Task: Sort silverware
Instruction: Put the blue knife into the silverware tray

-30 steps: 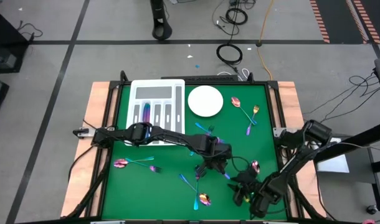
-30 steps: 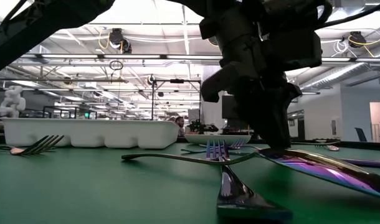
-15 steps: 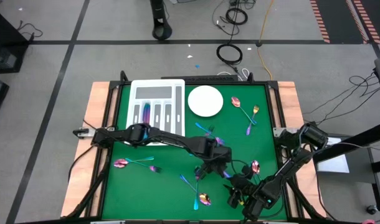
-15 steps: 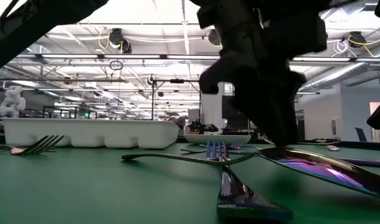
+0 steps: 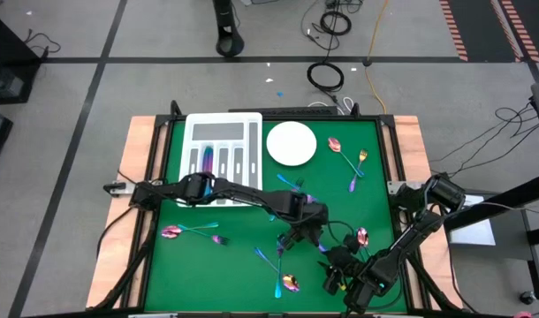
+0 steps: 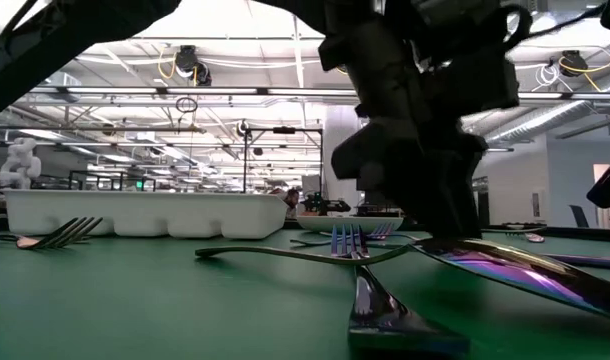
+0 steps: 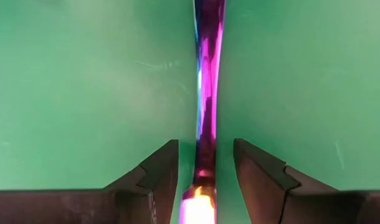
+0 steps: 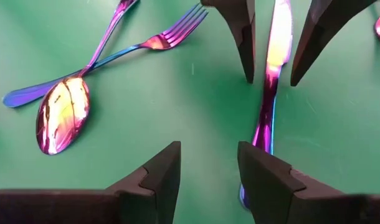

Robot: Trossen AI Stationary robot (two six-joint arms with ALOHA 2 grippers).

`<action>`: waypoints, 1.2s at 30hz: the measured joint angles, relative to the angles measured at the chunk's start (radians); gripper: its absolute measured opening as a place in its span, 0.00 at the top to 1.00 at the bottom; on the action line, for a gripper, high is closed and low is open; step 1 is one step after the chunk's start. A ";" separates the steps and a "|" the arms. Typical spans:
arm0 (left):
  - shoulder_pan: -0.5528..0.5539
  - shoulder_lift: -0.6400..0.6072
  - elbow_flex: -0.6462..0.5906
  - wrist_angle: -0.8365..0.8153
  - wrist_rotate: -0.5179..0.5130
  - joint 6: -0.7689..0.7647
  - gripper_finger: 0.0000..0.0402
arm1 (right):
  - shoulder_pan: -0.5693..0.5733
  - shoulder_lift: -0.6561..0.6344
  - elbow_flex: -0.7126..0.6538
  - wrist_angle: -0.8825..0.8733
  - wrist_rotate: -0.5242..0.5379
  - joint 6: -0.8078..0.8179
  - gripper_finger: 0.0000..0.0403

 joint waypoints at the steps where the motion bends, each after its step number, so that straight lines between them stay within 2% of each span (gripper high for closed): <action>1: 0.003 0.000 0.000 0.002 0.003 0.000 0.61 | 0.000 0.000 0.000 -0.002 0.000 0.000 0.63; 6: 0.021 0.000 0.000 -0.001 0.020 -0.007 0.64 | -0.002 0.000 0.000 -0.006 0.001 0.000 0.63; 17: 0.023 -0.010 -0.077 0.040 0.034 -0.031 0.83 | -0.002 0.000 0.000 -0.004 0.007 0.004 0.63; 24: 0.023 -0.008 -0.079 0.043 0.034 -0.034 0.84 | -0.006 0.002 0.000 -0.025 0.027 0.059 0.63; 36: 0.010 -0.018 -0.045 0.026 0.012 -0.034 0.84 | -0.011 0.105 -0.002 -0.056 0.026 0.121 0.63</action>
